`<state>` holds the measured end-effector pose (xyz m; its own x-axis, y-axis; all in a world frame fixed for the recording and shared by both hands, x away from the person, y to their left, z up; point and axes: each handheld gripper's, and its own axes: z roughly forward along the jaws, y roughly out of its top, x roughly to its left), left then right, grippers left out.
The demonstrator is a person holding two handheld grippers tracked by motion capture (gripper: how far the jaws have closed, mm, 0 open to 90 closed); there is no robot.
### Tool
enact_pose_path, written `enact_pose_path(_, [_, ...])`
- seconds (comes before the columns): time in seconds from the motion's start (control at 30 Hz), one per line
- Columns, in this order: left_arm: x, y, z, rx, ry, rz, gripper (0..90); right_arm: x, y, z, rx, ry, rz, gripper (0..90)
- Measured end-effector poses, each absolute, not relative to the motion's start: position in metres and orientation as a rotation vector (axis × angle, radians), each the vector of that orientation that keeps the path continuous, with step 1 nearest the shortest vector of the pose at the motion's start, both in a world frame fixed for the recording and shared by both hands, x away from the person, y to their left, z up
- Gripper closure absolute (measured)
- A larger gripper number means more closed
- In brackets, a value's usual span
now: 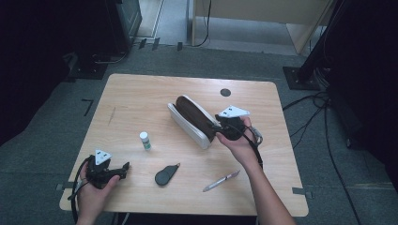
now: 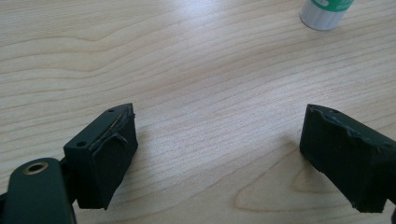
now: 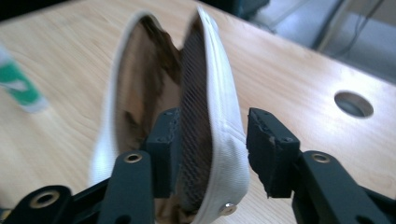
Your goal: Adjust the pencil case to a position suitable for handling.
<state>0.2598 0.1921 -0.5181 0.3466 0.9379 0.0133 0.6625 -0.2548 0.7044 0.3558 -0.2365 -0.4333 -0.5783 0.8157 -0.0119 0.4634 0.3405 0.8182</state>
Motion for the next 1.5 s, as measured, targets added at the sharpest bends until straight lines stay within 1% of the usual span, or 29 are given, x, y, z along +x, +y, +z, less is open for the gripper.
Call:
enact_pose_path(0.1, [0.260, 0.192, -0.518, 2.010, 1.389, 0.588, 11.6, 0.358, -0.233, -0.440, 1.116, 2.185, 1.053, 64.8])
enact_pose_path(0.13, [0.260, 0.192, -0.518, 2.010, 1.389, 0.587, 11.6, 0.357, -0.233, -0.440, 1.119, 2.174, 1.039, 70.2])
enact_pose_path(0.33, [0.260, 0.192, -0.518, 2.009, 1.388, 0.586, 11.9, 0.346, -0.238, -0.437, 1.161, 2.072, 1.013, 89.0])
enact_pose_path(0.5, [0.260, 0.192, -0.518, 2.008, 1.388, 0.587, 11.9, 0.333, -0.242, -0.434, 1.175, 2.075, 1.029, 89.6])
enact_pose_path(0.57, [0.260, 0.192, -0.518, 2.008, 1.388, 0.586, 11.9, 0.330, -0.243, -0.434, 1.157, 2.125, 1.034, 83.7])
enact_pose_path(0.67, [0.260, 0.192, -0.518, 2.009, 1.388, 0.587, 11.9, 0.329, -0.245, -0.431, 1.126, 2.183, 1.098, 69.1])
enact_pose_path(0.73, [0.260, 0.192, -0.518, 2.009, 1.388, 0.587, 11.9, 0.332, -0.247, -0.426, 1.112, 2.158, 1.126, 57.9])
enact_pose_path(0.77, [0.260, 0.192, -0.518, 2.010, 1.388, 0.586, 11.9, 0.337, -0.249, -0.424, 1.121, 2.155, 1.129, 50.7])
enact_pose_path(0.8, [0.260, 0.191, -0.518, 2.002, 1.391, 0.588, 11.9, 0.343, -0.250, -0.423, 1.151, 2.170, 1.119, 45.6])
enact_pose_path(0.83, [0.260, 0.191, -0.518, 2.001, 1.393, 0.589, 12.0, 0.353, -0.250, -0.424, 1.194, 2.202, 1.094, 43.1])
enact_pose_path(0.9, [0.260, 0.191, -0.518, 2.001, 1.392, 0.589, 12.0, 0.364, -0.250, -0.426, 1.238, 2.204, 1.107, 42.5])
enact_pose_path(0.93, [0.260, 0.191, -0.518, 2.002, 1.393, 0.589, 12.0, 0.371, -0.251, -0.428, 1.265, 2.223, 1.123, 41.2])
enact_pose_path(0.97, [0.260, 0.191, -0.518, 2.001, 1.392, 0.589, 12.0, 0.378, -0.251, -0.431, 1.291, 2.262, 1.132, 38.0])
enact_pose_path(1.0, [0.260, 0.191, -0.518, 2.002, 1.390, 0.589, 12.1, 0.381, -0.251, -0.434, 1.300, 2.290, 1.124, 37.7])
enact_pose_path(1.03, [0.260, 0.191, -0.518, 2.003, 1.389, 0.589, 12.2, 0.384, -0.250, -0.438, 1.308, 2.317, 1.097, 39.2])
enact_pose_path(1.07, [0.260, 0.191, -0.518, 2.002, 1.390, 0.589, 12.2, 0.385, -0.248, -0.442, 1.311, 2.335, 1.054, 42.8])
enact_pose_path(1.1, [0.260, 0.191, -0.518, 2.002, 1.389, 0.588, 12.3, 0.386, -0.246, -0.444, 1.304, 2.343, 1.033, 48.3])
enact_pose_path(1.17, [0.260, 0.191, -0.518, 2.002, 1.388, 0.588, 12.5, 0.384, -0.244, -0.448, 1.302, 2.318, 0.999, 64.9])
enact_pose_path(1.2, [0.260, 0.191, -0.518, 2.002, 1.388, 0.588, 12.6, 0.382, -0.244, -0.448, 1.321, 2.302, 0.999, 67.9])
enact_pose_path(1.23, [0.260, 0.191, -0.518, 2.002, 1.387, 0.588, 12.7, 0.379, -0.244, -0.448, 1.332, 2.288, 1.011, 70.0])
enact_pose_path(1.33, [0.260, 0.191, -0.518, 2.005, 1.386, 0.586, 12.8, 0.370, -0.243, -0.450, 1.424, 2.185, 1.016, 72.3])
enact_pose_path(1.5, [0.260, 0.191, -0.518, 2.004, 1.386, 0.586, 12.8, 0.355, -0.248, -0.452, 1.548, 2.060, 1.023, 73.3])
